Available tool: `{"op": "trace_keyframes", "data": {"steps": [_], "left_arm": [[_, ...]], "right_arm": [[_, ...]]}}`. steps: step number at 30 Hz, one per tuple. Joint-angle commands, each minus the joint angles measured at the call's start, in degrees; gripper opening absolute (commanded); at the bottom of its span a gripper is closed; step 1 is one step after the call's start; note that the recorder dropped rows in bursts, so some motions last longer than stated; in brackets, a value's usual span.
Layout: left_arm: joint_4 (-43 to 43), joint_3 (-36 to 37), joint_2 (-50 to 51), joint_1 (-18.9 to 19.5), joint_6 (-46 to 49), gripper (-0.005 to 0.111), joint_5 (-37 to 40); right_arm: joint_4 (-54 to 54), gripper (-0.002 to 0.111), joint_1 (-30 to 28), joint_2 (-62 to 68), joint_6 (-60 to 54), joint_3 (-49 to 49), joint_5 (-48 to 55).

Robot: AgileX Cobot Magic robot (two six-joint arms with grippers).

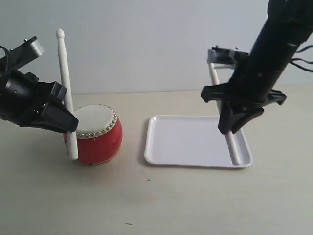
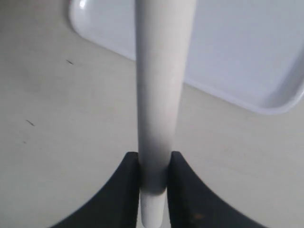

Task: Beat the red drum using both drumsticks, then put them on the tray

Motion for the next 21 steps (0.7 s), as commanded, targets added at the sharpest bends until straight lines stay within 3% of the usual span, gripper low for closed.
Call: {"op": "trace_keyframes", "data": {"steps": [1,11,21], "left_arm": [[-1.96,-0.03,0.89,-1.05,0.96,0.0,-0.38],[-2.06,-0.03,-0.89,-1.05,-0.05,0.0,4.83],[-1.55,-0.03,-0.89,-1.05,-0.19,0.0,5.06]], "right_arm": [[0.85,0.0,-2.78,6.85,-1.17,0.3,-0.36],[1.89,0.0,-6.35,22.52,-3.7,-17.67,-0.36],[3.3,0.0,-6.35,24.76,-5.81,-20.24,-0.36]]}}
